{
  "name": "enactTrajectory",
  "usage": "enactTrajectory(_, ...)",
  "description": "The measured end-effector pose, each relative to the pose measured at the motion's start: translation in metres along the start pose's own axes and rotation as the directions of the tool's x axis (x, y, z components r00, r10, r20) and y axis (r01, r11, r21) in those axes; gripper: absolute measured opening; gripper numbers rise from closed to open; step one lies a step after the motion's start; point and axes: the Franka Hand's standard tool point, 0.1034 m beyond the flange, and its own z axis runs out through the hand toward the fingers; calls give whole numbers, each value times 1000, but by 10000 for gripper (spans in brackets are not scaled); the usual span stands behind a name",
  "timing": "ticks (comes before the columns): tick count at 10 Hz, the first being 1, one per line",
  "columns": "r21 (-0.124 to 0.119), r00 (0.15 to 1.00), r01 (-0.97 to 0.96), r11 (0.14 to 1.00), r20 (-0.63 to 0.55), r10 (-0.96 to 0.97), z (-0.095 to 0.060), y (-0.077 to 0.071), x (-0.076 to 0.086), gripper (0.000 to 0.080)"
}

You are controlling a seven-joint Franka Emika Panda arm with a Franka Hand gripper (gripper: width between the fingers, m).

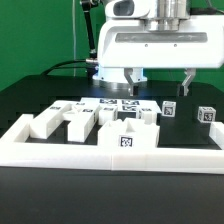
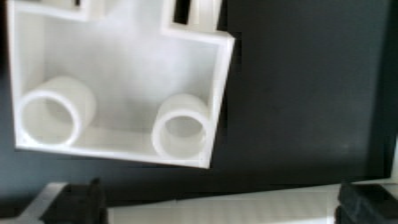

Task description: Assemble chair

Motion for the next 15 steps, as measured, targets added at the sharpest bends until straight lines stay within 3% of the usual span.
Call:
enactTrajectory(3,16,992,-127,992,4,127,1,-5,-1,650)
enactTrajectory(11,11,994,-110,994,-16,110,71,-3,-20,650)
enactTrajectory(15,7,996,-87,996,-3,87,80,-3,-24,640)
